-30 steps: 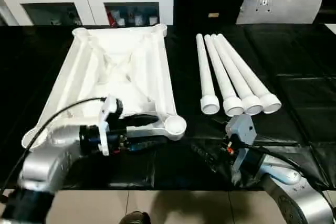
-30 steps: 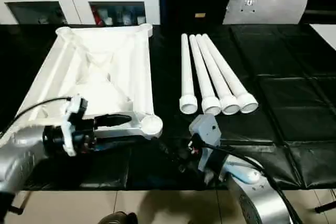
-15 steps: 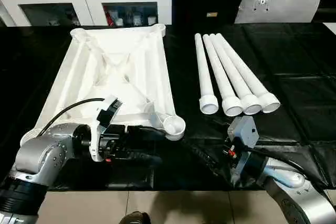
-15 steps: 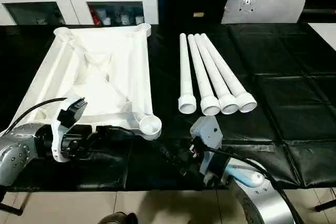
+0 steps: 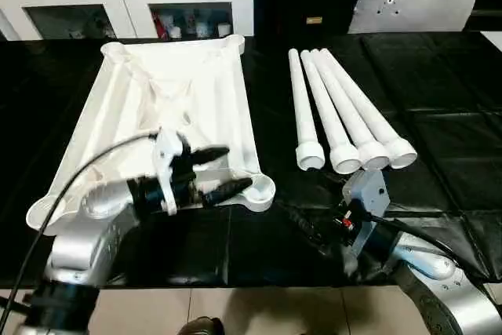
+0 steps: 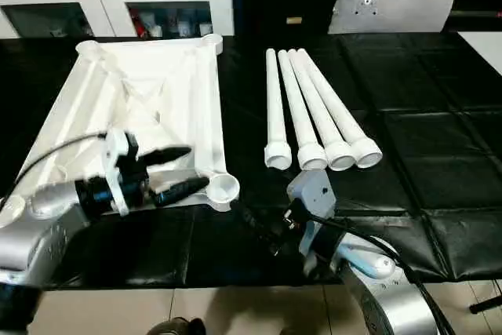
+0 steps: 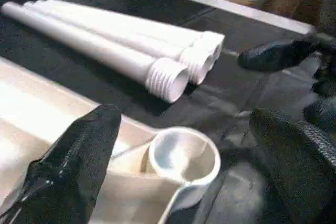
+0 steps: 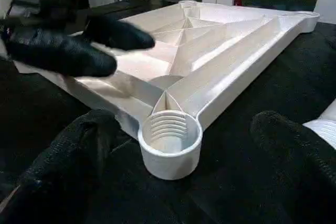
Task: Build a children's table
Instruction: Move table base
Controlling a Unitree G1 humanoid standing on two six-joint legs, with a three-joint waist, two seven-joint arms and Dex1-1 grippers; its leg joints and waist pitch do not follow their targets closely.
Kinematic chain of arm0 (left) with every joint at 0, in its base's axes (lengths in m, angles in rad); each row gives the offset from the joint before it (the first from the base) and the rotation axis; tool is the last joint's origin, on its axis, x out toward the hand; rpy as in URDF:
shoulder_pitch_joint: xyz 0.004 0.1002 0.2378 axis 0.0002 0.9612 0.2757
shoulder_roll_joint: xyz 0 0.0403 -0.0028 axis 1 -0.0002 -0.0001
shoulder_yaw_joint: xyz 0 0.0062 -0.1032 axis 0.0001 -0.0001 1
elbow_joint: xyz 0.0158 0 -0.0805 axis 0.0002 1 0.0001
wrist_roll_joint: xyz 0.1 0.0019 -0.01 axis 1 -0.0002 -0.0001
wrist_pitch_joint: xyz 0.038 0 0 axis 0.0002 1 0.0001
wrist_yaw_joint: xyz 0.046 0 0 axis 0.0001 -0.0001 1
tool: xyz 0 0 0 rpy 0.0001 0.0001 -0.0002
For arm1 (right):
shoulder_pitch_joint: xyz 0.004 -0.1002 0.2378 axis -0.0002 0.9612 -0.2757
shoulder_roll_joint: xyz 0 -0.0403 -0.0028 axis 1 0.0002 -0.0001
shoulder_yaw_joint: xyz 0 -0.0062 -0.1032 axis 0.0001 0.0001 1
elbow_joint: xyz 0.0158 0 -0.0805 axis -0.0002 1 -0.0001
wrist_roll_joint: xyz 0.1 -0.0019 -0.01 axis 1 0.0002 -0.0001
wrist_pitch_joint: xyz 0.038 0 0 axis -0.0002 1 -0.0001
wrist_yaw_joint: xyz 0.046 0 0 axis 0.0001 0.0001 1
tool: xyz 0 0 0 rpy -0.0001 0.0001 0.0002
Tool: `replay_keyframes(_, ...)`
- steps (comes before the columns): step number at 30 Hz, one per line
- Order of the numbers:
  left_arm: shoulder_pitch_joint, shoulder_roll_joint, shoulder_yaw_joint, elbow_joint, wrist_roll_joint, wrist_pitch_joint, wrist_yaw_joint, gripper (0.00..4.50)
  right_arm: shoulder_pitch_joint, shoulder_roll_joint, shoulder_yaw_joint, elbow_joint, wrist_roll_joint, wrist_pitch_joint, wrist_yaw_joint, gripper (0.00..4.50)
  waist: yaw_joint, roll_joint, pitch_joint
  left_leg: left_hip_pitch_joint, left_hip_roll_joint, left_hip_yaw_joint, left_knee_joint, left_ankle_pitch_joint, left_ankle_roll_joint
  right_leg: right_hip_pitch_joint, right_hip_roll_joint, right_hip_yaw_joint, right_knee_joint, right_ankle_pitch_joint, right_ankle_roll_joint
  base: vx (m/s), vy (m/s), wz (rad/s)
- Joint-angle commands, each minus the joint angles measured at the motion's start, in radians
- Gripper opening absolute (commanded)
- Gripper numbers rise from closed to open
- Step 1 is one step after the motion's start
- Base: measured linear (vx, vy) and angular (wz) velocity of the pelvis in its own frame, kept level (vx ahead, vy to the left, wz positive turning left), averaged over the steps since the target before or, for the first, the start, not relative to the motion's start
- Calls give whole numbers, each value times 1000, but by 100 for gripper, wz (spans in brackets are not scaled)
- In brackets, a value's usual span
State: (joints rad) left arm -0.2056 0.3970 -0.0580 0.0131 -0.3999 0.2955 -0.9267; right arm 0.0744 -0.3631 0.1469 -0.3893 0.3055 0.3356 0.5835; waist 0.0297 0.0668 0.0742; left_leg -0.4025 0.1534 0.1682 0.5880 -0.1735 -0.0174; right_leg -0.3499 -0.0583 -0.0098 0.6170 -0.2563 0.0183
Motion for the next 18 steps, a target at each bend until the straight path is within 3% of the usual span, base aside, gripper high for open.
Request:
replay_keyframes(1,4,-1,-2,-24,29,-24,26,450,-16,5,2,3,-5,-4,-4,449,-3,-3,-46,34,74,-31,-82,-231,33,8,-74,33,-72,-21,-231,0,0,0)
replay_keyframes(6,31,-25,14,-64,36,-38,99,450,-20,12,3,8,-12,-2,-17,449,0,1,-46,35,75,-32,-84,-253,13,7,-76,33,-73,-33,-223,0,0,0)
replay_keyframes(8,65,-73,45,-110,60,-46,210,450,-16,27,-2,10,-21,7,-50,449,-3,4,-46,32,77,-33,-83,-243,16,10,-78,32,-71,8,-228,0,0,0)
replay_keyframes(9,83,-92,53,-129,71,-47,253,450,-14,35,-4,12,-30,13,-70,449,-4,0,-46,31,74,-32,-82,-238,21,10,-77,32,-73,13,-227,0,0,0)
replay_keyframes(11,99,-112,62,-148,75,-42,290,450,-10,40,-2,14,-37,13,-81,449,-3,3,-47,30,72,-32,-79,-224,25,11,-77,32,-72,16,-221,0,0,0)
replay_keyframes(14,176,-198,90,-236,65,-34,419,450,9,68,4,14,-64,6,-128,449,-6,-1,-45,27,78,-33,-82,-234,22,14,-79,31,-76,8,-226,0,0,0)
replay_keyframes(15,202,-219,94,-253,87,-33,467,450,15,85,1,13,-70,4,-154,449,-6,-5,-45,28,76,-32,-81,-237,27,12,-76,32,-78,-2,-220,0,0,0)
replay_keyframes(17,208,-222,92,-256,94,-35,475,450,17,90,0,13,-70,3,-160,449,-5,-3,-41,30,73,-32,-84,-264,22,7,-74,33,-84,-65,-198,0,0,0)
replay_keyframes(18,234,-247,90,-270,136,-70,526,450,23,111,-5,8,-78,-13,-188,449,-6,-10,-39,30,76,-32,-86,-283,13,4,-74,35,-87,-103,-186,0,0,0)
